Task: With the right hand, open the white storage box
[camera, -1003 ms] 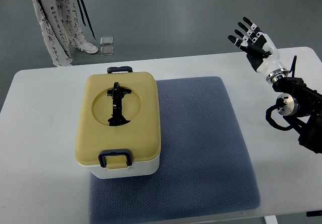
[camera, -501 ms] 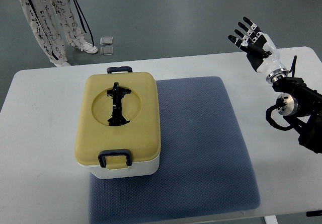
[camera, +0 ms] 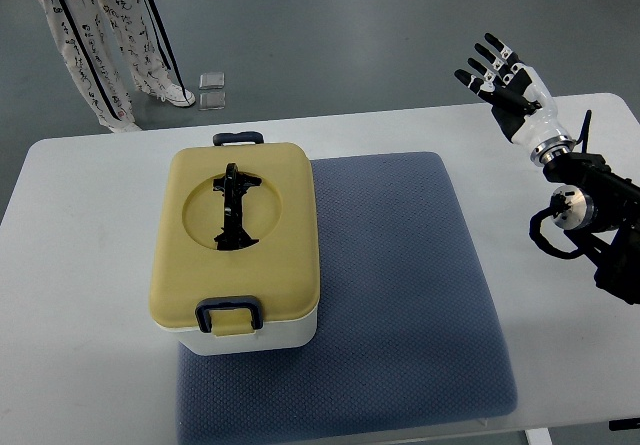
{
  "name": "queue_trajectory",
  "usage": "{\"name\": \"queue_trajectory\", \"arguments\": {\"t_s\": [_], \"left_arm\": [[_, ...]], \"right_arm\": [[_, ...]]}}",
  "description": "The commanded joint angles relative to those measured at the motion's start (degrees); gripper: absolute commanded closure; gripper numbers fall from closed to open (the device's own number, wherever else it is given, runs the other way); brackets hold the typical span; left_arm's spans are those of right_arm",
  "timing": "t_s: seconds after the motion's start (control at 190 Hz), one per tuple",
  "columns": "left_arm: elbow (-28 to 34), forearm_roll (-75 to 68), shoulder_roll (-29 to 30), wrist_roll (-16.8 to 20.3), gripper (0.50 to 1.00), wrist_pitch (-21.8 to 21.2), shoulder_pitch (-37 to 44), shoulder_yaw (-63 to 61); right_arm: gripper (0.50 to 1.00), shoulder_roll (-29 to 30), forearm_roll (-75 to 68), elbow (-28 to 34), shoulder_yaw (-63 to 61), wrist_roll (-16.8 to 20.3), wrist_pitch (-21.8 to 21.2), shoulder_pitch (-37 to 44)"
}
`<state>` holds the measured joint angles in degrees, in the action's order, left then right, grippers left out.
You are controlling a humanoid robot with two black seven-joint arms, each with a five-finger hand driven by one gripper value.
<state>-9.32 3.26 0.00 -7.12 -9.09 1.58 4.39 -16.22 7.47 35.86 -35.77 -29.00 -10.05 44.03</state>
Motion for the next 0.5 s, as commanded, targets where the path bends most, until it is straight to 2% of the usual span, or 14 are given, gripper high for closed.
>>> {"name": "queue_trajectory", "arguments": {"t_s": [0.0,0.496], "left_arm": [[0.0,0.0,0.0,0.0,0.5,0.0,0.0,0.0],[0.0,0.0,0.0,0.0,0.5,0.0,0.0,0.0]], "right_arm": [[0.57,0.0,0.0,-0.1,0.0,0.1,0.0,0.0],[0.57,-0.3,-0.1,-0.1,0.0,0.0,-0.1,0.0]]}}
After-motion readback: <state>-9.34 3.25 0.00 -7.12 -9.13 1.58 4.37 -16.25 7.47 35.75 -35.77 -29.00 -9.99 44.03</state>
